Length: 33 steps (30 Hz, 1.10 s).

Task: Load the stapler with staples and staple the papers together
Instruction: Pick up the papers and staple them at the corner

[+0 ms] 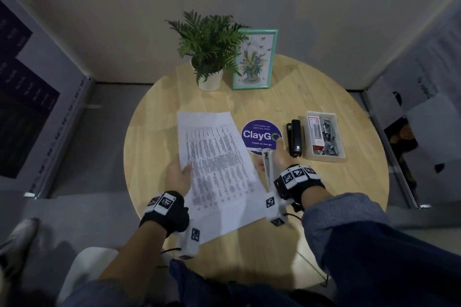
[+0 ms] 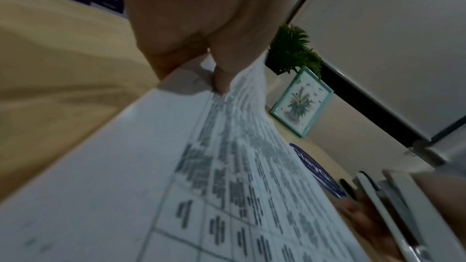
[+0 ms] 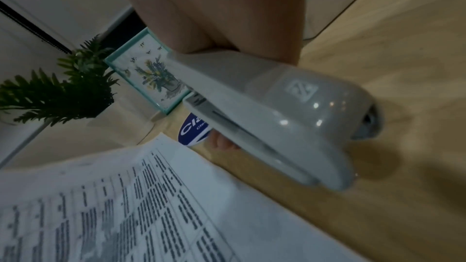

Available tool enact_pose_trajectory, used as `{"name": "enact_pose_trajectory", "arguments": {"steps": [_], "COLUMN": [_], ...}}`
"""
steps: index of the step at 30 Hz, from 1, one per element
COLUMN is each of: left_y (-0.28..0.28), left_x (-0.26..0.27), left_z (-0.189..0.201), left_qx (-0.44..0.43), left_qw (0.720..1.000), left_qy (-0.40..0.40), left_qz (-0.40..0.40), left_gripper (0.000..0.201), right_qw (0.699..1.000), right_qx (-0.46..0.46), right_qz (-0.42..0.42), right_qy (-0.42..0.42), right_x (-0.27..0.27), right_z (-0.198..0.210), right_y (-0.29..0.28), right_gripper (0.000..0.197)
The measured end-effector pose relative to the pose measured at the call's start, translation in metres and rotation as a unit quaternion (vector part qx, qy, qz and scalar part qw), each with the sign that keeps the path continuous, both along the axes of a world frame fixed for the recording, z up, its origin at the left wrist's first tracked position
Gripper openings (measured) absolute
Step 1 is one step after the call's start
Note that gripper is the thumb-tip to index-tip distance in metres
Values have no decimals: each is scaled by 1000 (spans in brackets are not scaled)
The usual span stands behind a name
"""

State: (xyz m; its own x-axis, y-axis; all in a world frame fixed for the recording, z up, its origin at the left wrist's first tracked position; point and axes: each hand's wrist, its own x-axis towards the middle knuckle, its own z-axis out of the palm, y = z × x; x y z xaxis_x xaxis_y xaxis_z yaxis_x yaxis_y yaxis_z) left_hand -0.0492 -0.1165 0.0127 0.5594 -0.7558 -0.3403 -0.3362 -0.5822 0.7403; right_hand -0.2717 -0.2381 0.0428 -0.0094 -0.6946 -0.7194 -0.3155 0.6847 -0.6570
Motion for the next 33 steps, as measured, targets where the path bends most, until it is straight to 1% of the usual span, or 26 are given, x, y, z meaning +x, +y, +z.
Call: {"name": "enact_pose_trajectory", "arguments": {"steps": [1,2,4,5,7,9,11,14,16,19,22,26,33], "left_y": [2,2,1,0,-5,-10,-14,-21,-25,-30,-32,-34,-38], "left_x": [2,4,13,18,28,32,33,25,17,9,7,1,-10], "left_z": [1,7,20,27,43,59,76,97,109,121,128,135,138], "left_qx": [-23,-47,-84,-94,-95,-103,-128,-153,-162,-165,-171,-179,-198], "left_qw": [1000,999,994,991,987,985,982,976,973,971,970,966,960], "left_qy": [-7,11,69,96,123,129,124,127,130,122,104,101,115], "left_qz": [-13,-18,-16,-18,-30,-46,-64,-84,-100,-119,-141,-156,-162], "left_gripper": [44,44,43,42,42,41,40,37,36,37,38,38,38], "right_qw": [1000,1000,996,993,982,954,922,888,872,864,868,869,882], "right_qx": [-1,-22,-81,-106,-163,-236,-291,-360,-389,-412,-424,-420,-411], "right_qz": [-4,-13,-28,-20,26,91,150,198,220,232,214,227,203], "right_qy": [-5,-9,22,42,89,158,207,206,198,173,147,129,110], "right_x": [-2,-5,-9,-12,-20,-28,-33,-37,-37,-40,-43,-47,-46], "right_z": [-1,-2,2,5,14,27,37,51,53,55,58,60,60], "right_y": [2,3,5,4,3,3,4,4,4,5,6,9,17], "right_gripper": [76,76,71,70,75,74,67,56,50,47,50,56,54]}}
